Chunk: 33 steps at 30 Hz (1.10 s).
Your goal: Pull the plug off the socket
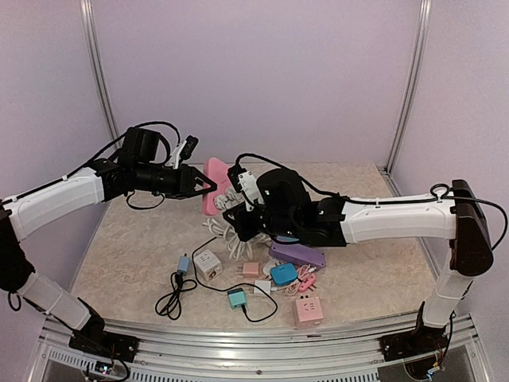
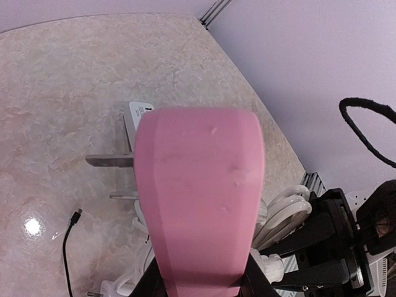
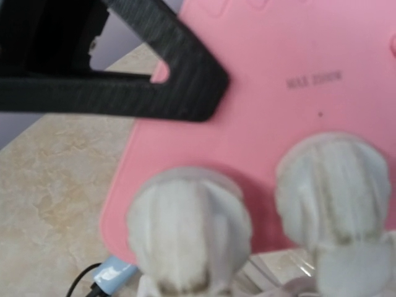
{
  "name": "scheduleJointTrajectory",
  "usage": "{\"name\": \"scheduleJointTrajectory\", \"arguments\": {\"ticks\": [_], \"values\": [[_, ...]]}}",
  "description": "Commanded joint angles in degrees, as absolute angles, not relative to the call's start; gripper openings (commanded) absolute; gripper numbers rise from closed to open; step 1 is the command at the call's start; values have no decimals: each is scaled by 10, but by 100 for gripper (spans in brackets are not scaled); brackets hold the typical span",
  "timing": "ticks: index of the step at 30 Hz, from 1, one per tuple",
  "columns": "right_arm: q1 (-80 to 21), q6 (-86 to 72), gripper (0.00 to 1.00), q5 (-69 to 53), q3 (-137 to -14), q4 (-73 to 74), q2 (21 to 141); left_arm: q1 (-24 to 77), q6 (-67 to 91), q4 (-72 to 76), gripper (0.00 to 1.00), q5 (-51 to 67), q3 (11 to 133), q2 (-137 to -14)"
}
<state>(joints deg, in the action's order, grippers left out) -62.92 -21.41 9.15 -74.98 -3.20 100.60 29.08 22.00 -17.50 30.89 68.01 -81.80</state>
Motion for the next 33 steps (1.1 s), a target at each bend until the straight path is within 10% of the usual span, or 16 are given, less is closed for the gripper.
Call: {"name": "scheduleJointTrajectory", "arguments": {"ticks": [1,33], "values": [[-633,-207,0,137,-769,-24,1012,275,219,-122,0,304,692,-787],[-651,-187,0,131,-742,-41,955,208,266,-113,0,316,680,-799]]}}
